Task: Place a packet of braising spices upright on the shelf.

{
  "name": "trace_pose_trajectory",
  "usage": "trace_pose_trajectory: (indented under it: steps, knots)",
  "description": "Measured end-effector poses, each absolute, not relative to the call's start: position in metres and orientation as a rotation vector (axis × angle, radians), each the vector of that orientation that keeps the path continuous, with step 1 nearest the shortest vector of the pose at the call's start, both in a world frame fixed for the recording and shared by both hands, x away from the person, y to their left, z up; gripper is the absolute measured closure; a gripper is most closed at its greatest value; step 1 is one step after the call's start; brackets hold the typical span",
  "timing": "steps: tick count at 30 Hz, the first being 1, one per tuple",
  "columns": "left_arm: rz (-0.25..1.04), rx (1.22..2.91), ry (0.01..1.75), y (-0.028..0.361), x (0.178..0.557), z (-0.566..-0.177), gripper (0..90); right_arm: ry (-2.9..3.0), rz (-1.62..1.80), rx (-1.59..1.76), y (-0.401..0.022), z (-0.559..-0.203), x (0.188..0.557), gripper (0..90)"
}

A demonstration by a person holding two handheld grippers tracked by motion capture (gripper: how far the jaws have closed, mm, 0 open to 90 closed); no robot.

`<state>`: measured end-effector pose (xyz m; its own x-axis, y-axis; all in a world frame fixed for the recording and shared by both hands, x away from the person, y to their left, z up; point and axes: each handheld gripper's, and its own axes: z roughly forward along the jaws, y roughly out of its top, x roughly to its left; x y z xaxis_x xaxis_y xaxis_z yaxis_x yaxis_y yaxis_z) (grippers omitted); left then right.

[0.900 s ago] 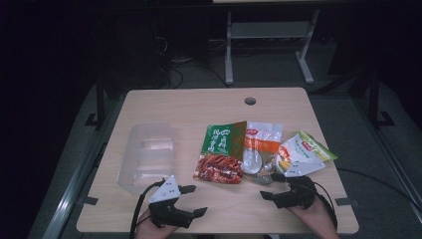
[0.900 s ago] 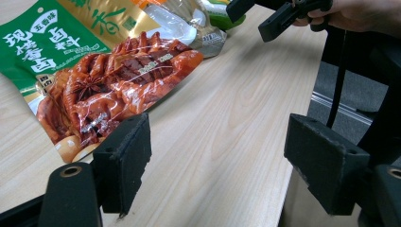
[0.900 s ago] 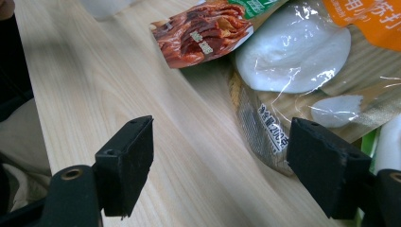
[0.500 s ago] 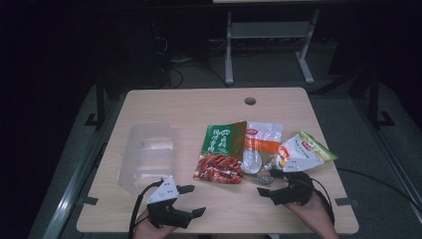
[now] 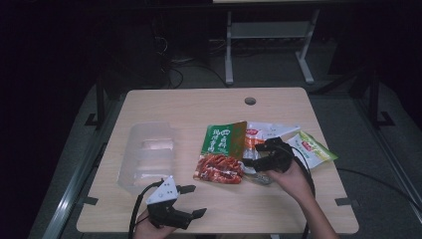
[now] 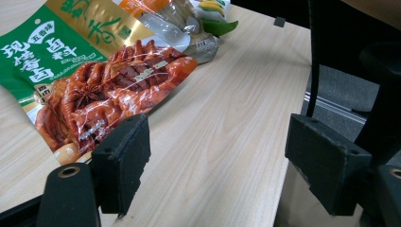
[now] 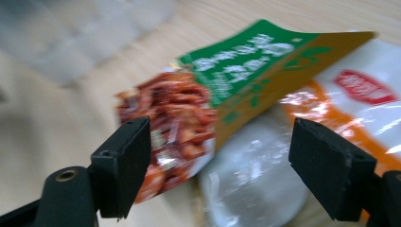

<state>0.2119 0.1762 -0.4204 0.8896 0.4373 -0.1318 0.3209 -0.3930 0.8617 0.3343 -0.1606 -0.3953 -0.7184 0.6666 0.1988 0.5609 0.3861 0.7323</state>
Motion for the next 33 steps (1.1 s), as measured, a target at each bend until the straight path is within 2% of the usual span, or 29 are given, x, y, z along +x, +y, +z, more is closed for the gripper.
trace_pose_trajectory:
  steps: [16,30,33]
  knots:
    - [0.139,2.006,0.545,0.177,0.213,-0.420,22.7,2.556,1.007,1.280,-0.131,-0.398,0.399,29.4]
    - [0.132,2.011,0.544,0.173,0.213,-0.420,22.7,2.563,0.915,1.349,-0.115,-0.415,0.416,33.3]
    - [0.142,2.016,0.540,0.174,0.213,-0.420,22.8,2.561,0.855,1.310,-0.110,-0.418,0.417,44.4]
